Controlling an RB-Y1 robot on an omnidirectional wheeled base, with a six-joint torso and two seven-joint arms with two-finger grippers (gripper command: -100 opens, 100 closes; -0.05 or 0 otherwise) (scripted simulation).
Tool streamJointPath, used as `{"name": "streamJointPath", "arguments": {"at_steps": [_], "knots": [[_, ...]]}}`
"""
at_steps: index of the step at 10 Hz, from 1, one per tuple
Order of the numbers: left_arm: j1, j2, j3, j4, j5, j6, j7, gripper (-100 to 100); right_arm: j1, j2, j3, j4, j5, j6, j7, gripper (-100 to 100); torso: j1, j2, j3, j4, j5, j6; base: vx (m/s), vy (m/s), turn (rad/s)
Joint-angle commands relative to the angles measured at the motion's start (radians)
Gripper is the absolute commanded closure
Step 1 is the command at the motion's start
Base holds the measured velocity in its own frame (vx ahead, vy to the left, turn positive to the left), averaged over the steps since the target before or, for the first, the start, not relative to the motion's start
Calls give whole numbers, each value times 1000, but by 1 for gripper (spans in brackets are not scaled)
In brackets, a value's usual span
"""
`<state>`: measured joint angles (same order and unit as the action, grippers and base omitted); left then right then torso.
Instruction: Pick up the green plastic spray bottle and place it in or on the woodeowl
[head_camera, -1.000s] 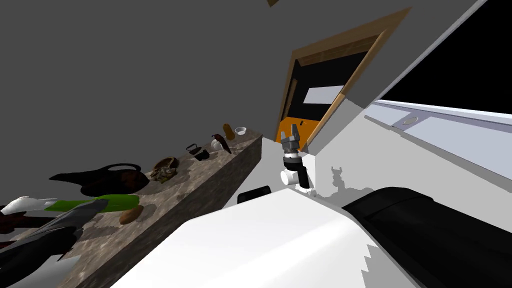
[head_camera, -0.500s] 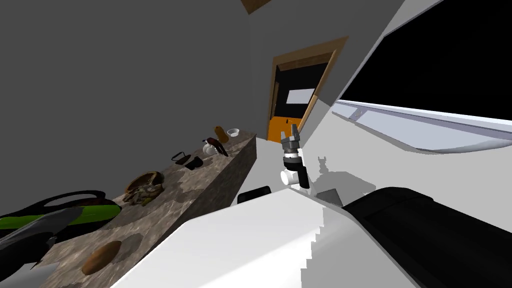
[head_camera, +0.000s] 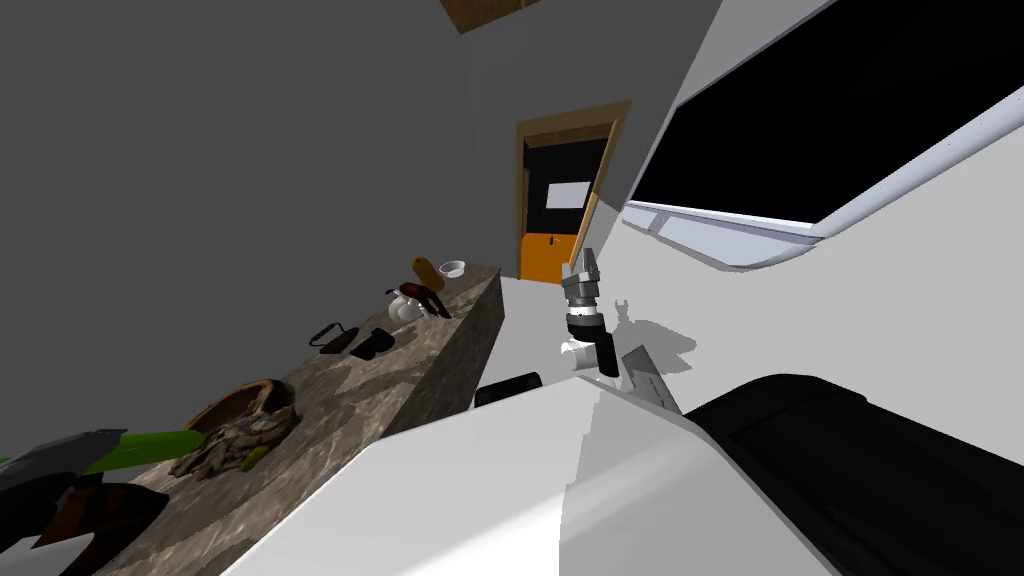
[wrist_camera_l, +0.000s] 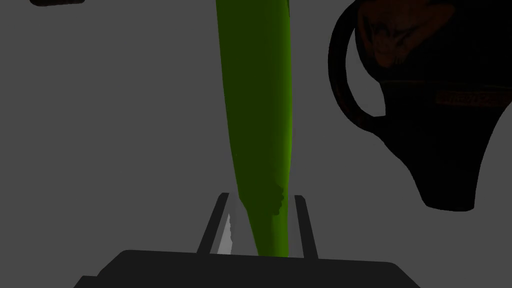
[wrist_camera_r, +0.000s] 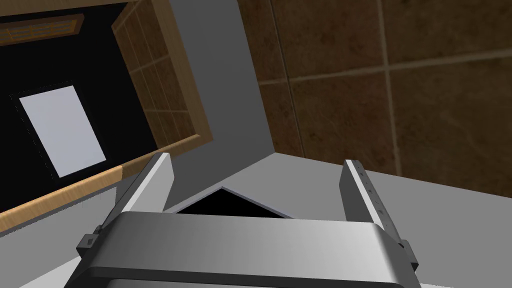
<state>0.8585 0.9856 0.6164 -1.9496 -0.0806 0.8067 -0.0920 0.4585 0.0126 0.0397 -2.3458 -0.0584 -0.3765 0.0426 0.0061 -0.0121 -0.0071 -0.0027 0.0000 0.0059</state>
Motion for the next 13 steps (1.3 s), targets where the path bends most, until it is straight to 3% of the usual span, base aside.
{"name": "streamJointPath", "arguments": {"at_steps": [1,2,3,7,8,9,13], "knots": [[9,11,10,7,-5,17,5,100,0,0,0,0,0,0,0,0,0,0,0,0,0,0,-6,158,-345],[3,8,5,8,-3,8,4,100,0,0,0,0,0,0,0,0,1,-1,-1,0,0,-2,2,84,-72],[2,11,6,8,-4,9,4,-100,0,0,0,0,0,0,0,0,-3,-1,0,0,0,-5,2,16,1],[2,11,6,8,-4,9,4,-100,0,0,0,0,0,0,0,0,-10,1,1,0,-2,-5,0,2,0],[2,11,6,8,-4,9,4,0,0,0,0,0,0,0,0,0,-10,1,1,0,-2,-5,0,0,0],[11,38,36,36,33,29,2,-100,0,0,0,0,0,0,0,0,-10,1,1,0,-2,-5,-80,-20,-302],[28,93,95,91,107,70,-2,-100,0,0,0,0,0,0,0,0,-10,11,7,3,-2,-5,-158,-13,-203]]}}
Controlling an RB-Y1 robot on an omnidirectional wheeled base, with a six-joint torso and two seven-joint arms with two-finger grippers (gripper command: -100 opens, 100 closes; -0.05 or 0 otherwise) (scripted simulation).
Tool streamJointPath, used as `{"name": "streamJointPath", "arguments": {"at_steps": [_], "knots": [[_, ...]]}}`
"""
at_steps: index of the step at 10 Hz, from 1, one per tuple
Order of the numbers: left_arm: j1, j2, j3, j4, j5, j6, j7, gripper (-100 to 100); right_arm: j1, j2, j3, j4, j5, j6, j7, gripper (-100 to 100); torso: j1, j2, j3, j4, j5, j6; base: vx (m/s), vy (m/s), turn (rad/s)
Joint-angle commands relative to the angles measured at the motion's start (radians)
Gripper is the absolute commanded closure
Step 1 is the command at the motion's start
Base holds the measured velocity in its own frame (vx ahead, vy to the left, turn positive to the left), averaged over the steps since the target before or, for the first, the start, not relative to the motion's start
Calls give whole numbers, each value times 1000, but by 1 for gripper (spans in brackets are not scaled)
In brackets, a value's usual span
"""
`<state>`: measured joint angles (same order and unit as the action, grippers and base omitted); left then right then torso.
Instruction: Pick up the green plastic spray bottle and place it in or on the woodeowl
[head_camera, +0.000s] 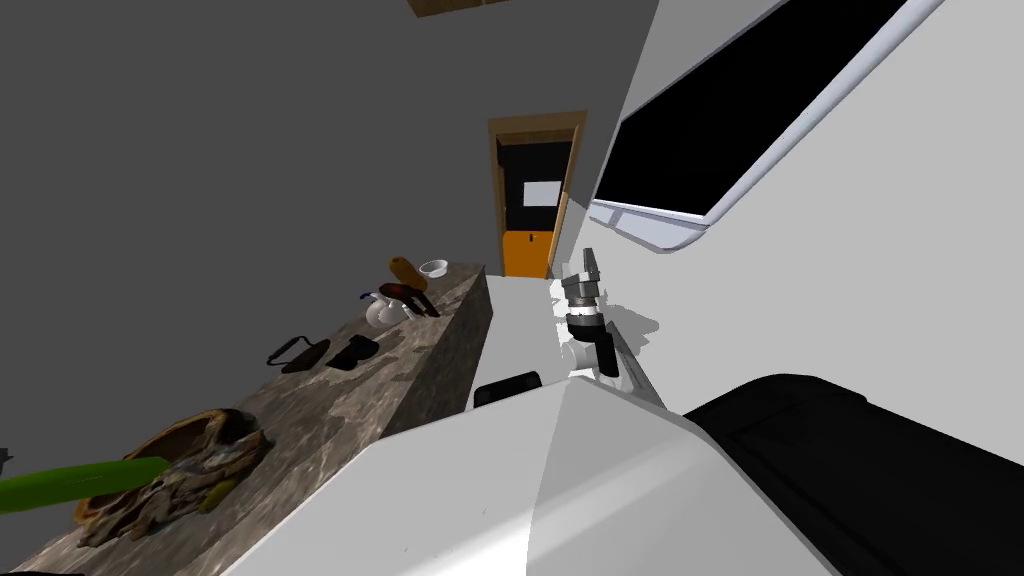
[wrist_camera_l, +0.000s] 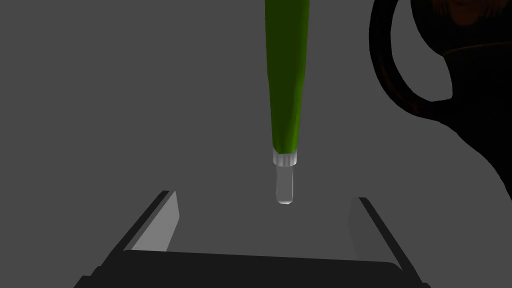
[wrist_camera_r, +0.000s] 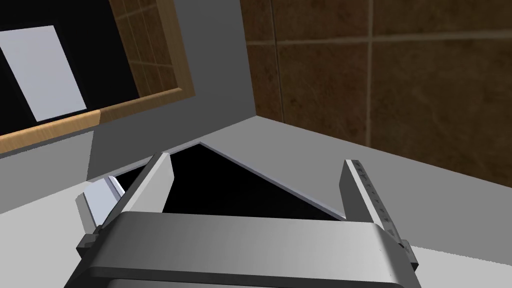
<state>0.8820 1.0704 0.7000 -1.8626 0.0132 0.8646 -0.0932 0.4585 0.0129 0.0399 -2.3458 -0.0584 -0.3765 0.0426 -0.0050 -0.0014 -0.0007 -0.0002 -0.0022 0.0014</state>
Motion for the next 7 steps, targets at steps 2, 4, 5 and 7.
{"name": "streamJointPath", "arguments": {"at_steps": [2,4,5,7], "knots": [[13,36,40,31,50,33,-3,-100,0,0,0,0,0,0,0,0,-1,-1,0,0,0,0,-122,-33,-179],[22,64,70,58,87,53,-5,-100,0,0,0,0,0,0,0,0,1,-2,-1,-1,0,0,-112,-27,-178],[18,56,59,52,75,44,-4,-100,0,0,0,0,0,0,0,0,0,-2,-1,0,0,0,-51,-15,-30],[18,57,62,52,78,47,-5,0,0,0,0,0,0,0,0,0,2,-8,-4,-2,1,-1,-4,-1,4]]}}
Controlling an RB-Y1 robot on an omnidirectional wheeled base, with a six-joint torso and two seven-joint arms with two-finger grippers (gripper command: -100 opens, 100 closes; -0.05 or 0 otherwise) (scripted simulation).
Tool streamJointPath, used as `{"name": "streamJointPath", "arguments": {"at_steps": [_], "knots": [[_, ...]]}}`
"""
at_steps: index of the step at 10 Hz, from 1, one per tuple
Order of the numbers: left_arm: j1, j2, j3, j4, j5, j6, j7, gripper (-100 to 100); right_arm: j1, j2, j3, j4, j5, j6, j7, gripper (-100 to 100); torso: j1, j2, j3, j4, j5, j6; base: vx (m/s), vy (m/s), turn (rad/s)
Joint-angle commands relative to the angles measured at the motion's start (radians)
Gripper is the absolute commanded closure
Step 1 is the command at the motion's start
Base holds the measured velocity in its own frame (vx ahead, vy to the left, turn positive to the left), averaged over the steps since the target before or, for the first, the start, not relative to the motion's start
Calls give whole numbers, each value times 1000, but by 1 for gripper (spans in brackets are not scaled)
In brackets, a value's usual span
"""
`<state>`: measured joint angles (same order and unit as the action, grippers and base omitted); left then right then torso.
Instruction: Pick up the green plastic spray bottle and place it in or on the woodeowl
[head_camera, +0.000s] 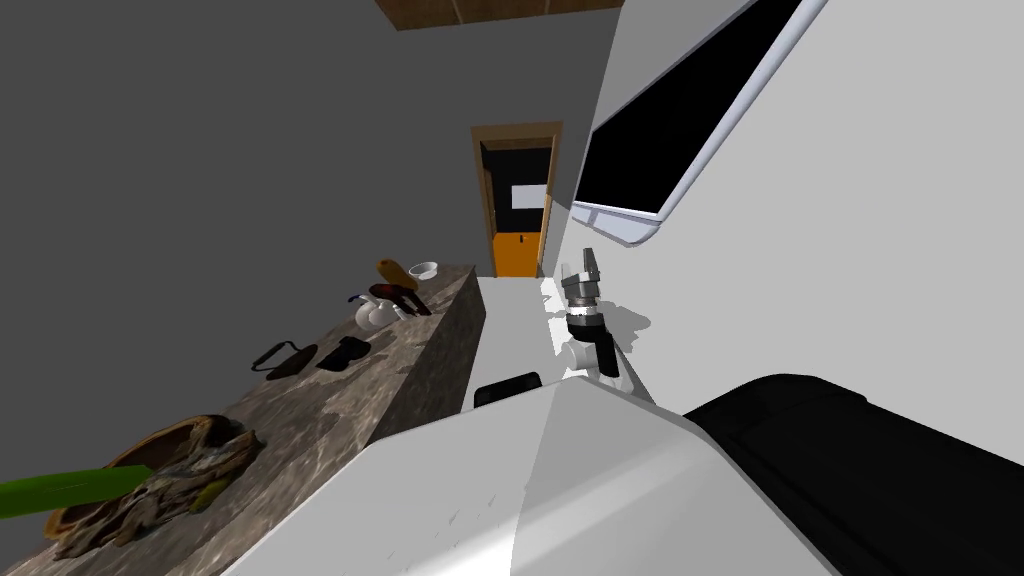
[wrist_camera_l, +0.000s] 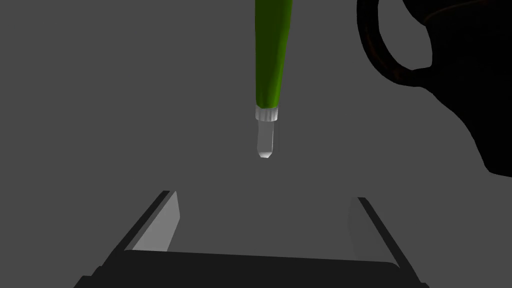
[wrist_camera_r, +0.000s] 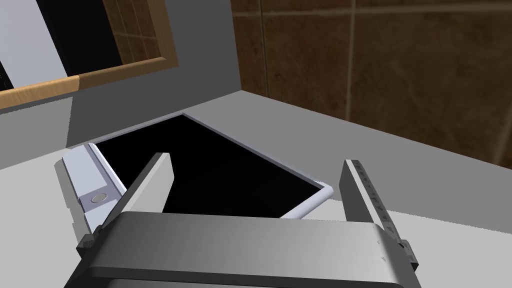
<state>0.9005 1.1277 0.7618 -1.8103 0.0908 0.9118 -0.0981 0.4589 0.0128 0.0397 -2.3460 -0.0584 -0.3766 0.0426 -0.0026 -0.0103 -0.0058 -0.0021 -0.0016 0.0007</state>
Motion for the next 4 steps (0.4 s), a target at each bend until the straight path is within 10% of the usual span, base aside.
{"name": "streamJointPath", "arguments": {"at_steps": [1,4], "knots": [[0,0,0,0,0,0,0,0,0,0,0,0,0,0,0,0,0,0,0,0,0,0,0,0,0],[0,0,0,0,0,0,0,0,0,0,0,0,0,0,0,0,0,-1,-1,0,0,0,0,0,0]]}}
